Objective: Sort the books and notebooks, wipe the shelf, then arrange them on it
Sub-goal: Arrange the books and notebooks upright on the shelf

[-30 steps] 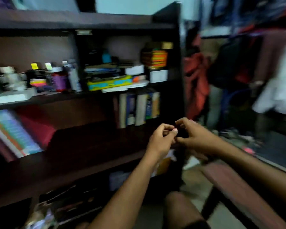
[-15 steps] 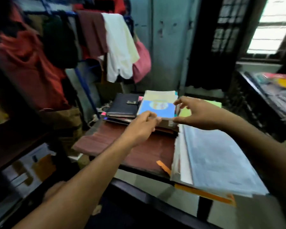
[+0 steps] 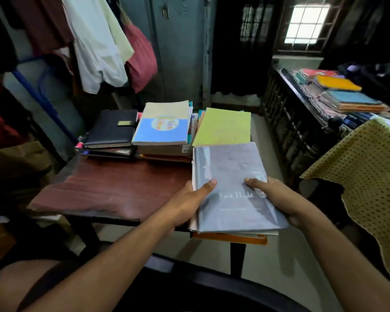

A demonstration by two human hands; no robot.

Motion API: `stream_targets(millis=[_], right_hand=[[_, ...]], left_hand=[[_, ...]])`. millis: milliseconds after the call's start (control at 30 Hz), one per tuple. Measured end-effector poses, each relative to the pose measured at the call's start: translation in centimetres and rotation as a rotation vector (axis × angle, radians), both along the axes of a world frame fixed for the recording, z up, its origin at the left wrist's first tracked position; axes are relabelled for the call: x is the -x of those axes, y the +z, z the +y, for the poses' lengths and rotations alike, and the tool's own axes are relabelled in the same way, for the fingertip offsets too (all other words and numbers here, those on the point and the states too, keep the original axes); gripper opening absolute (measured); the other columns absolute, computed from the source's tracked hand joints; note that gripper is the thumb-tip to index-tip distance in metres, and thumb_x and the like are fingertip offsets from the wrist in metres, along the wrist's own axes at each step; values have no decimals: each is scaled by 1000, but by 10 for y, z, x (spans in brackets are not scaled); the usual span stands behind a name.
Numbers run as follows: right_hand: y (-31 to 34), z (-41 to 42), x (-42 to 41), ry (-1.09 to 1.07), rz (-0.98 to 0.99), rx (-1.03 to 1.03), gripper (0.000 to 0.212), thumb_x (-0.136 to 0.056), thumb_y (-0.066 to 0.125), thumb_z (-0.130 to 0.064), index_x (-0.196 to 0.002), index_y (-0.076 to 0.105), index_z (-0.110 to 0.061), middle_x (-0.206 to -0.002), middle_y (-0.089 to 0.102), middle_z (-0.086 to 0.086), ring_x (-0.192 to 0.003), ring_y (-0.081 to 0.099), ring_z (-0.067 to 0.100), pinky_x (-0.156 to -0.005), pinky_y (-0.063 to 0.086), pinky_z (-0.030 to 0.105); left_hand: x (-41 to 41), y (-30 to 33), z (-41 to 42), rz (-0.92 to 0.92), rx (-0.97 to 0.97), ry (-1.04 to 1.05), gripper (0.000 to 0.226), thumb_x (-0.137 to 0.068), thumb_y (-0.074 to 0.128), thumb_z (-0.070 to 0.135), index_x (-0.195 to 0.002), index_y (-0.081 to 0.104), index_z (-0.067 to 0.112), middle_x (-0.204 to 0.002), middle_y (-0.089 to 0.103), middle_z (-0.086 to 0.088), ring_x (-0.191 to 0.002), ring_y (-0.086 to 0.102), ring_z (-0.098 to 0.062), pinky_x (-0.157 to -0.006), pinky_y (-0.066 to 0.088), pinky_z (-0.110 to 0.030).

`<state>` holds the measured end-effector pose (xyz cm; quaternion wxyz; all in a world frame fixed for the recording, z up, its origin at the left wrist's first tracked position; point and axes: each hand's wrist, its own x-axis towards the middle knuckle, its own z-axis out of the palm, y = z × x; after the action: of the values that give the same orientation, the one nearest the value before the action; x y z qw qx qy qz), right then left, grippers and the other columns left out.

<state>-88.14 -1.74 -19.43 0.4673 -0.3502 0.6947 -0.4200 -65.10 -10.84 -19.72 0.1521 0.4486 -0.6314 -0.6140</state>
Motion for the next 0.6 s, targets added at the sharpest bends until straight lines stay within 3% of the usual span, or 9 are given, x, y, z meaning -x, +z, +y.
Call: stream_targets(millis=[100, 267, 367, 467, 600], right_hand=[[-10, -5, -13, 37, 8, 18, 43, -94, 70, -35, -133, 55, -25, -114, 76, -1, -98, 75, 22, -93, 58, 43], [-14, -4, -16, -20, 112, 21, 68, -82, 76, -58, -136, 43, -32, -119, 70, -9, -94, 74, 12, -86, 59, 37], [-19, 3, -17, -9, 116, 30, 87, -71, 75, -75, -141, 39, -39, -120, 71, -12, -97, 75, 15, -93, 57, 45], [-21, 6, -20, 11, 51, 44, 84, -76, 71, -68, -146, 34, -39, -123, 69, -10, -98, 74, 15, -92, 58, 43], [-24, 4, -30, 3, -16, 37, 88, -75, 76, -68, -146, 31, -43, -124, 69, -7, -99, 75, 19, -93, 58, 48]], left_hand=[[-5, -4, -1, 76, -68, 66, 60, -86, 66, 65, -135, 48, 35, -123, 69, 12, -105, 70, -11, -91, 57, -33], [-10, -6, -2, 125, -121, 73, 59, -83, 81, 42, -129, 46, 33, -119, 70, 6, -102, 72, -15, -85, 60, -32], [-12, -12, 1, 173, -157, 105, 59, -81, 84, 37, -129, 49, 29, -118, 72, 2, -101, 73, -19, -88, 61, -39], [-16, -18, 1, 242, -214, 107, 56, -84, 82, 32, -131, 52, 24, -114, 76, 0, -99, 75, -22, -89, 61, -42], [-25, -16, -2, 291, -245, 94, 47, -89, 77, 21, -132, 56, 21, -110, 77, -3, -96, 75, -24, -77, 61, -35]])
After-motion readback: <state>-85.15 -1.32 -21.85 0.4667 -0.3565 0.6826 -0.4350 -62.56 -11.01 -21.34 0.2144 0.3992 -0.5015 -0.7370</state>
